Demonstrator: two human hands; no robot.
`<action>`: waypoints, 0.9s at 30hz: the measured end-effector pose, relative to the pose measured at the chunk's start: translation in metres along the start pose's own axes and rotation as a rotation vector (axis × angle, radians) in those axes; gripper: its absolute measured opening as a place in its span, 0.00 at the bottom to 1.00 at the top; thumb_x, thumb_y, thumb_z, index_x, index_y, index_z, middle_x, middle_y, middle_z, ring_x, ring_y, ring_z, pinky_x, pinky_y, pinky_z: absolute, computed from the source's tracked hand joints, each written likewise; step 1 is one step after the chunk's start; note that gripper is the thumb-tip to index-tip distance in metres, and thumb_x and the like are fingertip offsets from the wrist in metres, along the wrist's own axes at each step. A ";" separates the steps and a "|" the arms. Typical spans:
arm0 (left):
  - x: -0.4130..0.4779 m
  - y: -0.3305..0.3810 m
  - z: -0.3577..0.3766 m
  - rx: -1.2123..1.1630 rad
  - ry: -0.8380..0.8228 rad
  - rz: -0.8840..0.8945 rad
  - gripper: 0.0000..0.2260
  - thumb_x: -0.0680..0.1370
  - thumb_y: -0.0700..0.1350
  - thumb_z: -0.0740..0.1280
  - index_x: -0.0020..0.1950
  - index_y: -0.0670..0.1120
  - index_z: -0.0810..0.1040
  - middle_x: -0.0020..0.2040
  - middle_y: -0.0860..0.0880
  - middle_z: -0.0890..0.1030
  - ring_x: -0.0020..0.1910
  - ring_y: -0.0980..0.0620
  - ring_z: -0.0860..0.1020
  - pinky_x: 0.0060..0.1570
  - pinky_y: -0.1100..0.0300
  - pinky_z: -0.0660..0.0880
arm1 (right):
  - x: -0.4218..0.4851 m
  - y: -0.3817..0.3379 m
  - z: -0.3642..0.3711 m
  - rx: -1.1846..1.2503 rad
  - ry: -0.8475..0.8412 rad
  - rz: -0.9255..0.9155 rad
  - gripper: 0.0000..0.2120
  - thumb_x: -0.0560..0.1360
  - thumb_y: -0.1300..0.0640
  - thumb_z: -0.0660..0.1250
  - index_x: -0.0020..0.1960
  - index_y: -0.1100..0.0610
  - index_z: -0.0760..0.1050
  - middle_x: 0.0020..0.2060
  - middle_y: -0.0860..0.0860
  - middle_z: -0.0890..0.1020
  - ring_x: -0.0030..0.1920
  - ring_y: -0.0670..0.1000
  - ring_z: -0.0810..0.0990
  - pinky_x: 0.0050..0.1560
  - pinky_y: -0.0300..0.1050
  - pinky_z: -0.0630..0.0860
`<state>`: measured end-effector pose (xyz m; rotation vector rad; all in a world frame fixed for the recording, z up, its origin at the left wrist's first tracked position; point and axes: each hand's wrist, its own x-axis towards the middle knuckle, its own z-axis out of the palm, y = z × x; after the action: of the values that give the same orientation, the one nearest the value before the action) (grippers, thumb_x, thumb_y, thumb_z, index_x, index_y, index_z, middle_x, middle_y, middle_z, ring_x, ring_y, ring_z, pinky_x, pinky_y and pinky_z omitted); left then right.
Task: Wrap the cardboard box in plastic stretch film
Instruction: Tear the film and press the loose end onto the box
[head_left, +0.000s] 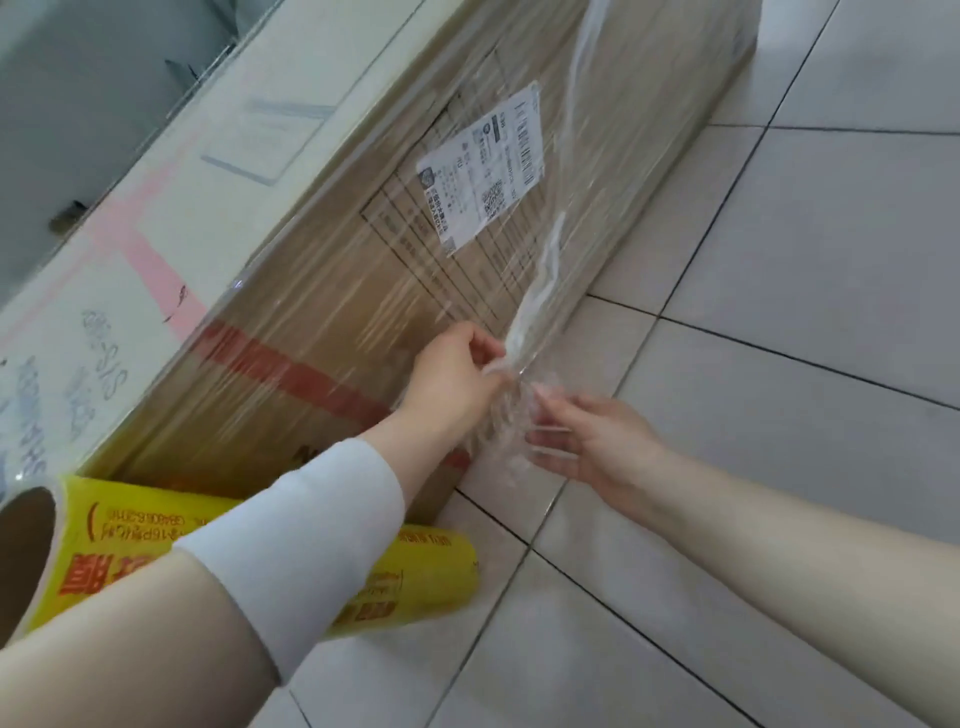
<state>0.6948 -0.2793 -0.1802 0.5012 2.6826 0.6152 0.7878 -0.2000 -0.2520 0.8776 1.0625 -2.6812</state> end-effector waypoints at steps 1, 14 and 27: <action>-0.002 -0.002 -0.007 0.030 0.016 -0.010 0.04 0.74 0.42 0.69 0.45 0.46 0.75 0.41 0.51 0.78 0.41 0.53 0.76 0.35 0.66 0.71 | 0.000 0.005 0.000 -0.007 0.017 -0.005 0.09 0.79 0.58 0.63 0.40 0.57 0.73 0.34 0.51 0.75 0.34 0.47 0.75 0.38 0.39 0.79; -0.030 0.015 -0.024 -0.400 0.097 -0.213 0.05 0.76 0.43 0.66 0.41 0.47 0.72 0.39 0.47 0.80 0.34 0.51 0.81 0.40 0.54 0.80 | 0.006 0.055 0.017 0.507 0.159 0.039 0.13 0.83 0.63 0.53 0.40 0.59 0.65 0.26 0.52 0.68 0.19 0.44 0.69 0.33 0.47 0.80; -0.072 0.008 -0.051 -0.331 0.283 -0.095 0.08 0.78 0.46 0.62 0.43 0.46 0.79 0.41 0.51 0.84 0.42 0.53 0.82 0.48 0.49 0.80 | -0.005 0.041 0.015 0.732 0.270 -0.007 0.17 0.82 0.66 0.46 0.38 0.61 0.66 0.34 0.57 0.71 0.35 0.54 0.72 0.24 0.42 0.78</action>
<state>0.7402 -0.3196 -0.1152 0.2072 2.7568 1.1505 0.7973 -0.2408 -0.2642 1.3618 0.0602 -3.0393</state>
